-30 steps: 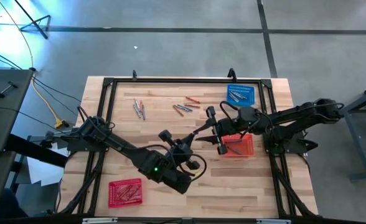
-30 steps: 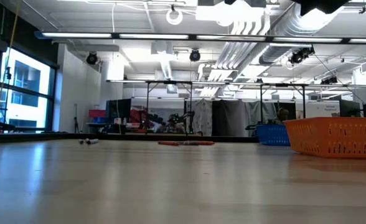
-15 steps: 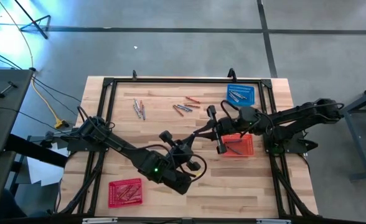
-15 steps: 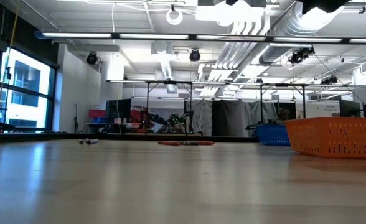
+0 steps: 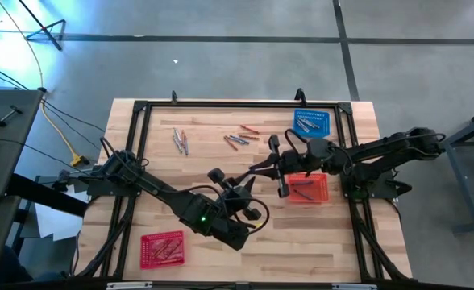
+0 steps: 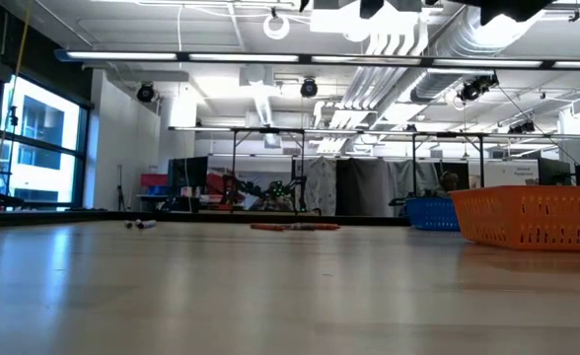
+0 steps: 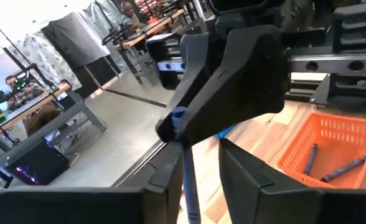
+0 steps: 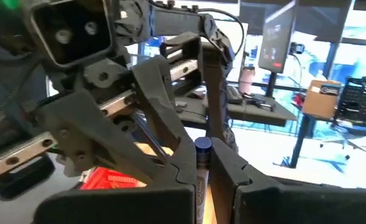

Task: Sort crayons
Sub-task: Put the blue crayon into the orange bin

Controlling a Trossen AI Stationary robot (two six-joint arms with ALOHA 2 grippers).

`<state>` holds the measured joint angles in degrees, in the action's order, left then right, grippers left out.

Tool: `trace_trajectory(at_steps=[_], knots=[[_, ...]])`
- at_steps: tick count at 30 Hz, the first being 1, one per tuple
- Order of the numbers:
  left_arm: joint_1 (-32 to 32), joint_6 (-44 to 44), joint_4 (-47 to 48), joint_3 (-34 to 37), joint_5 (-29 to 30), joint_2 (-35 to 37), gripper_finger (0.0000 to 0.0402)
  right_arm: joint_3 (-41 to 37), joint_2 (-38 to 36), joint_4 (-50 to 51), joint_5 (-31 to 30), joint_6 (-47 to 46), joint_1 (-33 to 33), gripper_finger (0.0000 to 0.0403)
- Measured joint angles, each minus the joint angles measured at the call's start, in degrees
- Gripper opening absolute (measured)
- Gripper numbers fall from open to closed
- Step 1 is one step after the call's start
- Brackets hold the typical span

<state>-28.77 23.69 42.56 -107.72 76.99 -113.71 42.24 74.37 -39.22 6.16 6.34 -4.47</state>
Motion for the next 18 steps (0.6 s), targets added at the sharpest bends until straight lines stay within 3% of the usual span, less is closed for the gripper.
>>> trace_trajectory(at_steps=[4, 8, 13, 18], knots=[[0.1, -0.4, -0.1, 0.0, -0.2, 0.0, 0.0112, 0.0, -0.8, 1.9, -2.5, 0.9, 1.1, 0.0002], [-0.4, -0.6, -0.1, 0.0, -0.2, 0.0, 0.0125, 0.0, -4.1, 10.3, -11.8, 1.2, 3.4, 0.0002], [-1.0, -2.8, 1.2, 0.0, -0.2, 0.0, 0.0129, 0.0, -11.2, 29.0, -22.7, -1.6, 4.7, 0.0001], [-1.0, -0.7, 3.1, 0.0, -1.0, 0.1, 0.0129, 0.0, -19.8, 56.0, -21.2, -16.1, 3.9, 0.0001]])
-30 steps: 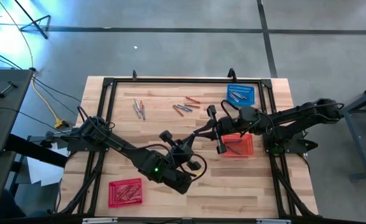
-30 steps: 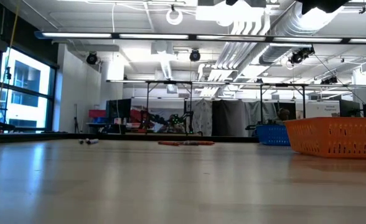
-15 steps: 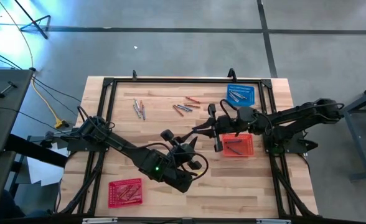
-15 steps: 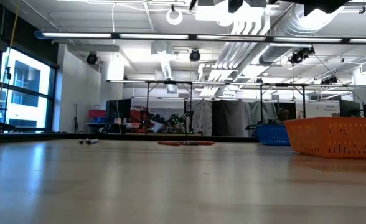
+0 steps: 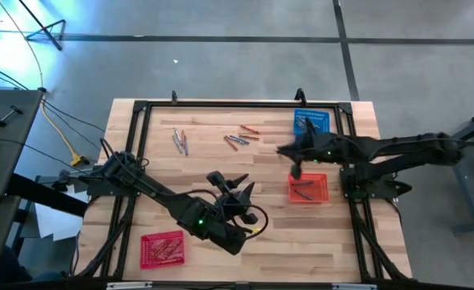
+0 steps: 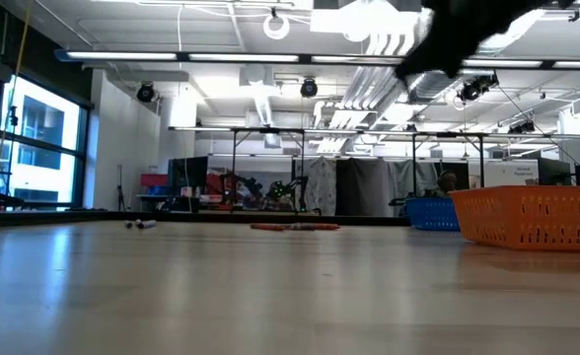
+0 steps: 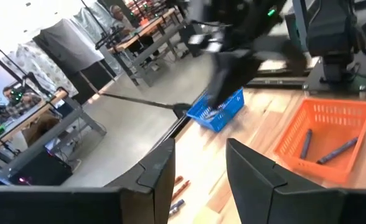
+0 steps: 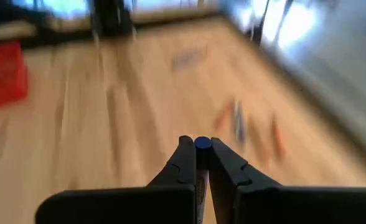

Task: Sort crayons
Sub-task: Put the blue crayon into the orange bin, then put the orange crayon into the red bin

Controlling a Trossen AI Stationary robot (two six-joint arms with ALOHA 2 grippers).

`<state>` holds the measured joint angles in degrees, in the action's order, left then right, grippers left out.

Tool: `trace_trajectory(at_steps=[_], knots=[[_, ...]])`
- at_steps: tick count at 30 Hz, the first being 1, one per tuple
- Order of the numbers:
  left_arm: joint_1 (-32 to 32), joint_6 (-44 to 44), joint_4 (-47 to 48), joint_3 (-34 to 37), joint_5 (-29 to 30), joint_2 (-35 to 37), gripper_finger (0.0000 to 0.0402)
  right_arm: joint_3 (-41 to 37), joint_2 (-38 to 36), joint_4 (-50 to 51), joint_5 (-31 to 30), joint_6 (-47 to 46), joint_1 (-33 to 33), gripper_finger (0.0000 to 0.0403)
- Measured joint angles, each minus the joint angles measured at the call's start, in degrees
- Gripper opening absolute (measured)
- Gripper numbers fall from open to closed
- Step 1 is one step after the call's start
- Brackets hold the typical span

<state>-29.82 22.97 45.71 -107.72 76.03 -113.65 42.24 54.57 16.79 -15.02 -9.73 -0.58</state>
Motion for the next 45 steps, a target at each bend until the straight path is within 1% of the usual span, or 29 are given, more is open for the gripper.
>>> trace_trajectory(at_steps=[3, 5, 8, 10, 12, 15, 21, 25, 28, 32, 36, 39, 42, 45], knots=[[0.0, 1.8, 3.1, 0.0, -1.2, 0.0, 0.0129, 0.0, -3.7, 12.2, -0.6, -9.0, -2.2, 0.0002], [0.2, 3.8, 5.1, 0.0, -2.3, 0.0, 0.0129, 0.0, -4.9, 18.7, -2.8, -14.3, -4.3, 0.0003], [0.6, 6.8, 7.7, 0.0, -2.5, 0.0, 0.0129, 0.0, -4.6, 26.3, -6.6, -21.5, -7.2, 0.0002], [0.8, 8.3, 8.8, 0.0, -2.5, 0.0, 0.0129, 0.0, -3.4, 30.2, -7.9, -25.4, -8.8, 0.0002], [1.0, 9.0, 9.3, 0.0, -2.7, 0.0, 0.0129, 0.0, -1.8, 32.7, -7.6, -28.2, -10.1, 0.0003], [1.0, 9.9, 10.2, 0.0, -3.7, 0.0, 0.0129, 0.0, 1.0, 34.2, -4.4, -30.5, -11.5, 0.0004], [1.0, 10.0, 10.5, 0.0, -4.4, 0.0, 0.0129, 0.0, 6.1, 34.3, 0.9, -31.8, -13.2, 0.0005], [1.0, 9.9, 10.5, 0.0, -5.1, 0.0, 0.0129, 0.0, 8.9, 34.4, 4.4, -31.0, -13.4, 0.0009], [1.0, 9.9, 10.6, 0.0, -5.8, 0.0, 0.0129, 0.0, 10.5, 34.5, 5.6, -30.3, -13.4, 0.0024], [1.0, 9.9, 10.6, 0.0, -6.1, 0.0, 0.0129, 0.0, 11.9, 34.5, 7.6, -29.8, -13.4, 0.006], [0.9, 9.8, 10.6, 0.0, -6.5, 0.0, 0.0129, 0.0, 12.1, 34.6, 8.0, -29.7, -13.4, 0.0097], [0.9, 9.8, 10.6, 0.0, -6.5, 0.0, 0.0129, 0.0, 11.7, 34.8, 8.3, -29.8, -13.3, 0.0116], [0.9, 9.8, 10.7, 0.0, -6.5, 0.1, 0.0129, 2.2, 11.2, 35.4, 7.5, -28.2, -12.7, 0.0122], [0.9, 9.9, 11.7, 0.0, -6.5, 0.1, 0.0129, 6.3, 10.9, 34.2, 3.6, -22.9, -12.2, 0.0123]])
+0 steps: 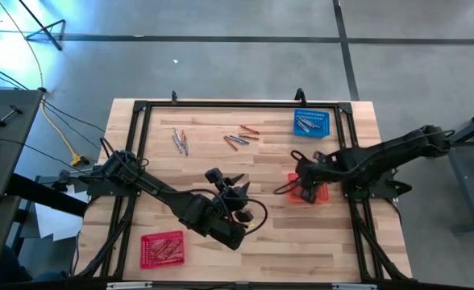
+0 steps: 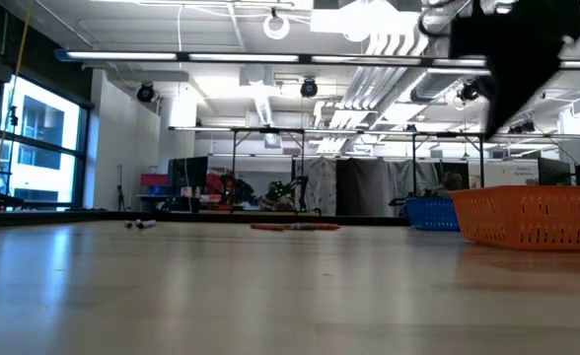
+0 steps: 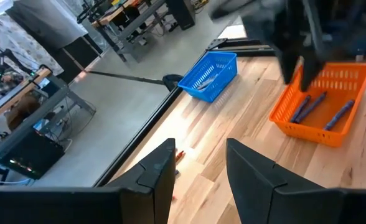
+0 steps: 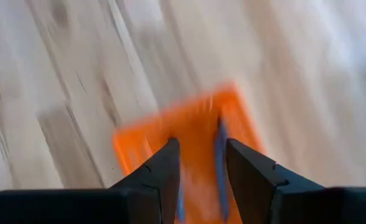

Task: Sort crayons
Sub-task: Put the orange crayon into the red bin

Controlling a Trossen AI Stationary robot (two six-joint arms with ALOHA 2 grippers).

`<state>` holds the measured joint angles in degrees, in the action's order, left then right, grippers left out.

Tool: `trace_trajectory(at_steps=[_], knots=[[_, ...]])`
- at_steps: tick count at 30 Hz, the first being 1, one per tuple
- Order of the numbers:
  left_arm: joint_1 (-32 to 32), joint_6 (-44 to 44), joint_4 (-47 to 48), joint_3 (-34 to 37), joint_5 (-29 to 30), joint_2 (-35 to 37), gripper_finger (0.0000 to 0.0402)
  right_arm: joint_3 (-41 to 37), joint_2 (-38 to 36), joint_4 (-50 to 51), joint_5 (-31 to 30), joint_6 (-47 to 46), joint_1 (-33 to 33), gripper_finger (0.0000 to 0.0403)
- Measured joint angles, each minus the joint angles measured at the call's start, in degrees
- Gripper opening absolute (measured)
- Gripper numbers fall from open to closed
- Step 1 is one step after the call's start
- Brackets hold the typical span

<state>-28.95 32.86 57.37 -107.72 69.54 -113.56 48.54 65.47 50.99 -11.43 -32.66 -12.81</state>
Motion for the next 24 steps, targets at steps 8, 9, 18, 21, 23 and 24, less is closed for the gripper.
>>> trace_trajectory(at_steps=[8, 9, 18, 21, 23, 24], knots=[[-0.2, 13.2, 13.8, 0.0, -7.8, 0.0, 0.0129, 2.0, 0.9, -19.9, -9.1, 21.3, 4.3, 0.0123], [-0.2, 15.5, 16.1, 0.0, -10.0, 0.0, 0.0129, 1.6, 1.4, -21.6, -9.1, 23.5, 5.3, 0.0123], [-0.8, 26.0, 26.7, 0.0, -23.8, 0.0, 0.0129, -1.6, 10.9, -36.4, -5.6, 38.3, 16.2, 0.0124], [-1.3, 26.1, 26.8, 0.0, -24.5, 0.0, 0.0129, -1.6, 15.0, -41.5, -5.2, 42.4, 19.7, 0.0124], [-1.6, 26.1, 26.8, 0.0, -25.1, 0.0, 0.0129, -1.6, 17.5, -45.1, -5.3, 43.3, 22.2, 0.0124], [-1.6, 26.3, 26.9, 0.0, -25.1, 0.0, 0.0129, -1.2, 18.8, -45.8, -5.5, 43.2, 23.5, 0.0124]])
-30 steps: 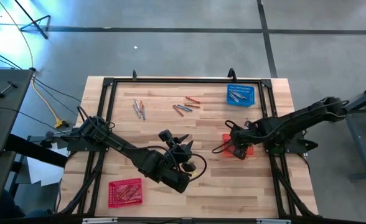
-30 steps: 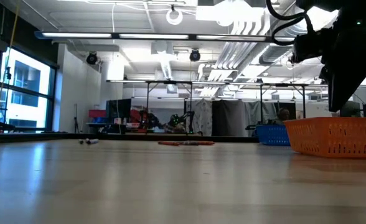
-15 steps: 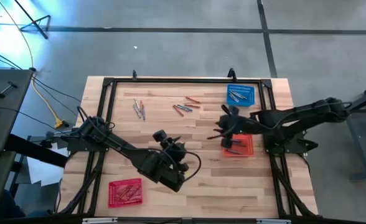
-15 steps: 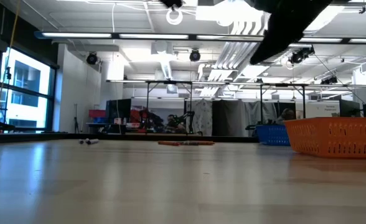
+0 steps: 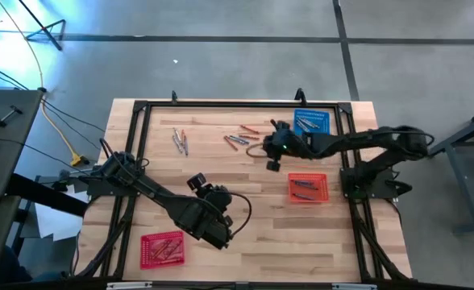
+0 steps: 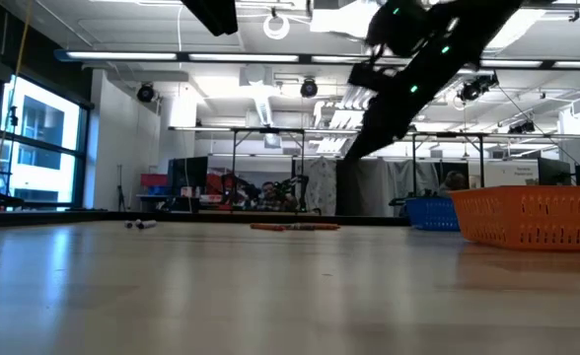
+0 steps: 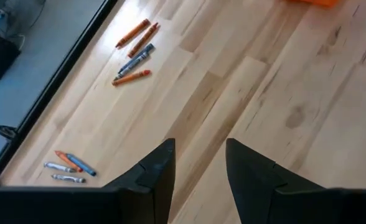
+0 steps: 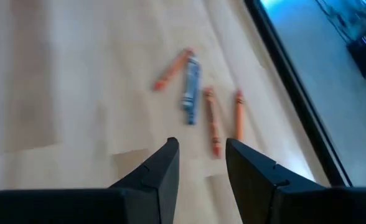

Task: Sort crayons
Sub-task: Put the orange crayon into the red bin

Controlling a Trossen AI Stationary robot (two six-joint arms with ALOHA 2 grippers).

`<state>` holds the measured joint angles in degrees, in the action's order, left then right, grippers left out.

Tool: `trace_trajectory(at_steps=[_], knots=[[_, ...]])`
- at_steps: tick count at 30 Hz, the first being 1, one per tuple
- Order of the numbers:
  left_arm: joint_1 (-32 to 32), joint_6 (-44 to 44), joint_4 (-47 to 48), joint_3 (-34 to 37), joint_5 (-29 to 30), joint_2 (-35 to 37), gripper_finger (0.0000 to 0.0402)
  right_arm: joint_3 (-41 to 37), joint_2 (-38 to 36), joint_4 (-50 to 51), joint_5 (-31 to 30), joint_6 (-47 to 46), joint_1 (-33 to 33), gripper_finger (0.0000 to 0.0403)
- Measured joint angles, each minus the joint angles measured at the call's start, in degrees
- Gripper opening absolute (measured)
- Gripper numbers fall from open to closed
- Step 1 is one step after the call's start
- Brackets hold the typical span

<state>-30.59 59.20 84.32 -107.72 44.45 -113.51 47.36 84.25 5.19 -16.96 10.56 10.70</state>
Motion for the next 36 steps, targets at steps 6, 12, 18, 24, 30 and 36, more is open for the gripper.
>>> trace_trajectory(at_steps=[6, 12, 18, 24, 30, 36], knots=[[-0.3, 0.1, 1.3, 0.0, 0.0, 0.0, 0.0129, 7.2, 8.8, 1.6, 1.2, -1.1, 6.9, 0.0124], [0.5, 0.4, 4.9, 0.0, 0.9, 0.0, 0.0129, 21.4, 20.8, 13.7, 6.5, 3.0, 10.7, 0.0124], [1.5, 0.7, 5.7, 0.0, 1.0, -0.1, 0.0129, 34.1, 31.0, 23.3, 7.5, 6.1, 12.9, 0.0124], [1.4, 0.7, 5.7, 0.0, 0.6, -0.1, 0.0129, 41.0, 36.9, 29.3, 8.1, 6.6, 14.5, 0.0124], [1.4, 0.7, 5.7, 0.0, 0.6, -0.1, 0.0129, 42.6, 38.3, 30.1, 9.0, 6.5, 15.8, 0.0124], [1.4, 0.7, 5.7, 0.0, 0.7, -0.1, 0.0129, 42.6, 38.3, 30.5, 10.1, 6.1, 17.4, 0.0124]])
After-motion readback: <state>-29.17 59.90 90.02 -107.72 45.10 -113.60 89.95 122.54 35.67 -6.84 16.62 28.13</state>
